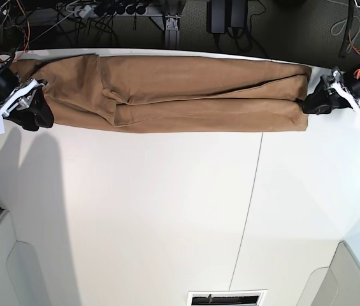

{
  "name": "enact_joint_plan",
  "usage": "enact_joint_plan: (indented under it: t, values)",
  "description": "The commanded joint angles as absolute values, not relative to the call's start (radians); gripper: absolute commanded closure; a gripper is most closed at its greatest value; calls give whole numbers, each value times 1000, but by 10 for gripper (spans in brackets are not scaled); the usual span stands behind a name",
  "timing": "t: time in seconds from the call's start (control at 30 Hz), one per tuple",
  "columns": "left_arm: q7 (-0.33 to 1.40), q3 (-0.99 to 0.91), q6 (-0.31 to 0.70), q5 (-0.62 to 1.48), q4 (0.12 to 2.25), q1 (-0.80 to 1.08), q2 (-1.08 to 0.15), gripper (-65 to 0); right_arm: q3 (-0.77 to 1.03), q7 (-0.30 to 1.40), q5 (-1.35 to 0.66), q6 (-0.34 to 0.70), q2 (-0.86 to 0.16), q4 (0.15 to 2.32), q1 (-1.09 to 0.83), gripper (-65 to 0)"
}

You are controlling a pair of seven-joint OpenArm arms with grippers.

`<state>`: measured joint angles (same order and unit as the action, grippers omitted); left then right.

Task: Layout the t-shirt on the table in an organized manner, then fold the t-shirt properly
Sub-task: 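Pull the strip ends apart with both grippers to straighten it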

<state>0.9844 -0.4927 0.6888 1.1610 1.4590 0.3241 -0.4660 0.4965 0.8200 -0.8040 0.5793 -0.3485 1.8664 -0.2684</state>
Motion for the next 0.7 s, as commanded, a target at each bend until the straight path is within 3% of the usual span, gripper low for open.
enact_joint_plan:
  t: [0.0,0.47,0.5,0.6,0.63,0.67]
  values:
    - [953,-500,698,1165,1470,319,-466,-392,497,797,-819,581,-363,1881,-258,-237]
    - [835,-406,698,1019,1470,315,-351,-376,408,811,-789,580,-363,1876,-258,-237]
    - [804,-402,698,1000,1470,314,-344,-326,403,812,-789,580,-363,1876,-258,-237]
    - [717,-398,698,919,1470,310,-328,-59,397,811,-789,580,-363,1876,-258,-237]
    - [703,-398,698,888,1470,308,-327,0,397,811,-789,580,-363,1876,-258,-237]
    - [702,-398,698,865,1470,302,-327,0,397,811,-789,580,-363,1876,-258,-237]
